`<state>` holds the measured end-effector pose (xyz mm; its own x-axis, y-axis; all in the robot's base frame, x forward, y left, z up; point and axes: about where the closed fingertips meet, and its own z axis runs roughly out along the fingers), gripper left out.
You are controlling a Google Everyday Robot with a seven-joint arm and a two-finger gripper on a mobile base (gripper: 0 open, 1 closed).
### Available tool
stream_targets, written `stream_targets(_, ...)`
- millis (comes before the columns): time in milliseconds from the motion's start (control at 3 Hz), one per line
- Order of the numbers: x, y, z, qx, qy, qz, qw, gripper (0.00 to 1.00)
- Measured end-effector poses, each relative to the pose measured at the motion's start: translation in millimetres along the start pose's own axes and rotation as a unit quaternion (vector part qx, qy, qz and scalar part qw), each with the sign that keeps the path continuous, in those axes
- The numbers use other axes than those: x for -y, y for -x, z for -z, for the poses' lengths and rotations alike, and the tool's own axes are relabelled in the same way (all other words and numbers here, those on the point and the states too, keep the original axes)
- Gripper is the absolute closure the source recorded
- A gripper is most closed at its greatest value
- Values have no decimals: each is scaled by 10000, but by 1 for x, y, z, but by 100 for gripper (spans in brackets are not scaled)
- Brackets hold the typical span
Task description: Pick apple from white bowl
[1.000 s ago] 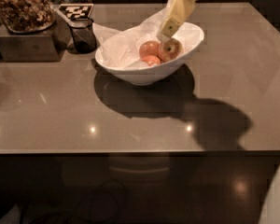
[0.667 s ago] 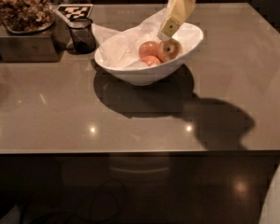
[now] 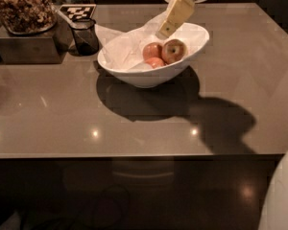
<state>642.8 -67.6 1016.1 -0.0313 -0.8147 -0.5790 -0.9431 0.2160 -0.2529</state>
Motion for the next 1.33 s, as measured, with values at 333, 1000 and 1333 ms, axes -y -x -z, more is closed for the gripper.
stream_targets(333,10,4,-24,4,125,48,9999,16)
stream_targets(1000,20,-13,-64,-188,425,-114,9989,21)
stream_targets(1333,13,-31,-68,-398,540,-329,9972,20)
